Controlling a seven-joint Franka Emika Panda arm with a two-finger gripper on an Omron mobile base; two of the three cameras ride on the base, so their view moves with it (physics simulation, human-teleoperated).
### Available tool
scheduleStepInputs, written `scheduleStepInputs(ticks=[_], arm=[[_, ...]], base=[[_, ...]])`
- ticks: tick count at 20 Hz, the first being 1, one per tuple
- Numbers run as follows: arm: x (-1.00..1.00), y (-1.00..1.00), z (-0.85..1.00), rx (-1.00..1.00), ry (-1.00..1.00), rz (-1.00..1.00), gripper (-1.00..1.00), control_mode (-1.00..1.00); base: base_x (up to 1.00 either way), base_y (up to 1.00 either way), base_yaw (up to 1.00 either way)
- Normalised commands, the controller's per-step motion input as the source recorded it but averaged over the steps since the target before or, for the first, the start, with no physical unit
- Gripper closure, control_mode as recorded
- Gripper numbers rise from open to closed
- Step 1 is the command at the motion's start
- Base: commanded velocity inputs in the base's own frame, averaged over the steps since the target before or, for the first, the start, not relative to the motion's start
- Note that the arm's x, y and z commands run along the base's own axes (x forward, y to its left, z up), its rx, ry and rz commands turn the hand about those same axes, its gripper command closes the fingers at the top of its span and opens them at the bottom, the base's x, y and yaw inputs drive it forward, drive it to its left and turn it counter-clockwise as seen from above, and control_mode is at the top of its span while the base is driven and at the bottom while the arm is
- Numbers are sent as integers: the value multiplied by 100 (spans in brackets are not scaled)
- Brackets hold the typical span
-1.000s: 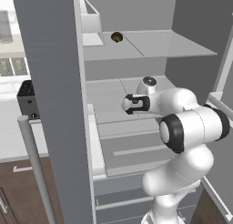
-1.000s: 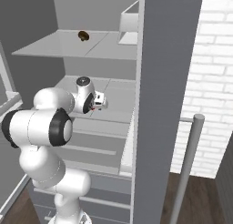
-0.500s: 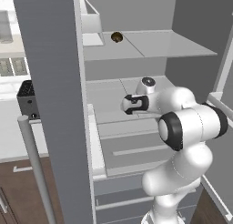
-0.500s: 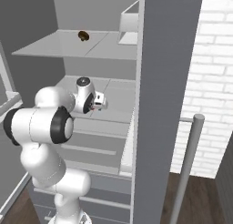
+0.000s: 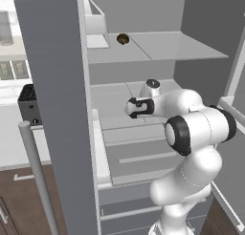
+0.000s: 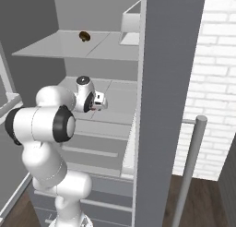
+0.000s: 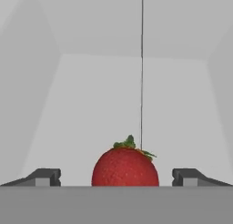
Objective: Take the strawberry from the fridge and place it on top of the pancake, located on the dining counter.
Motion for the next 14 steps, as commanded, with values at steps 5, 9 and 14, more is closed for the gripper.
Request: scheduleStepInputs(ticks=[5,9,14], arm=[[0,1,-17,0,0,0,100,-100],[-2,0,-6,1,0,0,100,-100],[-70,-6,25,3,-7,0,100,-100]], base=[[0,0,0],[0,0,0],[0,0,0]])
